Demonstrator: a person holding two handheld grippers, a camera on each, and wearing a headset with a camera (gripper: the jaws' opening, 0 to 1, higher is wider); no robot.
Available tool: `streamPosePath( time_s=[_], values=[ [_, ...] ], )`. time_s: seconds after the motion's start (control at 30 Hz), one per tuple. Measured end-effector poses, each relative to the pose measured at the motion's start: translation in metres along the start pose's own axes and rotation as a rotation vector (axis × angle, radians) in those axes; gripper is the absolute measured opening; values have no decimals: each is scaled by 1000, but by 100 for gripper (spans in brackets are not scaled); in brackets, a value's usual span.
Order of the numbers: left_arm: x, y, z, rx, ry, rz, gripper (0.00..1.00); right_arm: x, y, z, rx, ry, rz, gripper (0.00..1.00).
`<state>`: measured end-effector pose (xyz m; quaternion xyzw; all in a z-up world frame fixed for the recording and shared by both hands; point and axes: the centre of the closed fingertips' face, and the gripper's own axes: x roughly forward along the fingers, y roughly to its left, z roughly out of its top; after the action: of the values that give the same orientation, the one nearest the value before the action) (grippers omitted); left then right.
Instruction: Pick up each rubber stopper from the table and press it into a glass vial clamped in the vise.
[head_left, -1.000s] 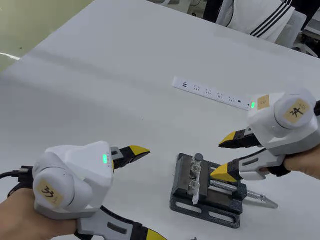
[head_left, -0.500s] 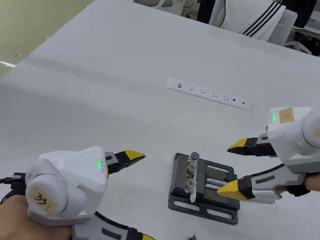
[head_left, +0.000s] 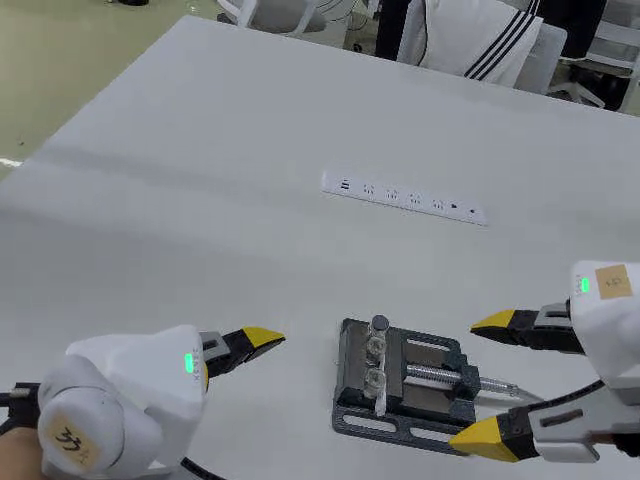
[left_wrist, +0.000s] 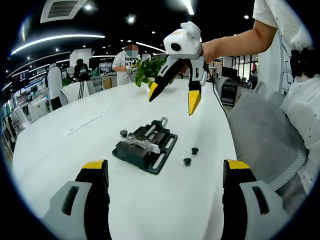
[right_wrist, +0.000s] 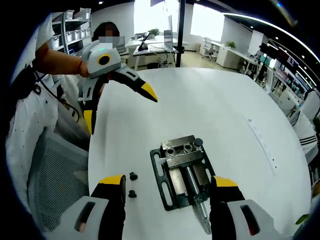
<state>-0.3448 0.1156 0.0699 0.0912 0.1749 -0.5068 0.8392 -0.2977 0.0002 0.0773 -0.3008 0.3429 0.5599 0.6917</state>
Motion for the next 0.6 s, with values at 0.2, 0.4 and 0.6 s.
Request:
streamPosePath(
  time_s=[0.2,0.4,0.6],
  values=[
    [3,-7,-1,9,18,-20,94,-8,12,-9,31,-40,-3,71],
    [6,-13,-2,16,39,-37,93,-14,22,-18,56,-81,-7,75],
    [12,-18,-3,29,66,-53,91,-18,29,-32,81,-117,-13,80]
  ],
)
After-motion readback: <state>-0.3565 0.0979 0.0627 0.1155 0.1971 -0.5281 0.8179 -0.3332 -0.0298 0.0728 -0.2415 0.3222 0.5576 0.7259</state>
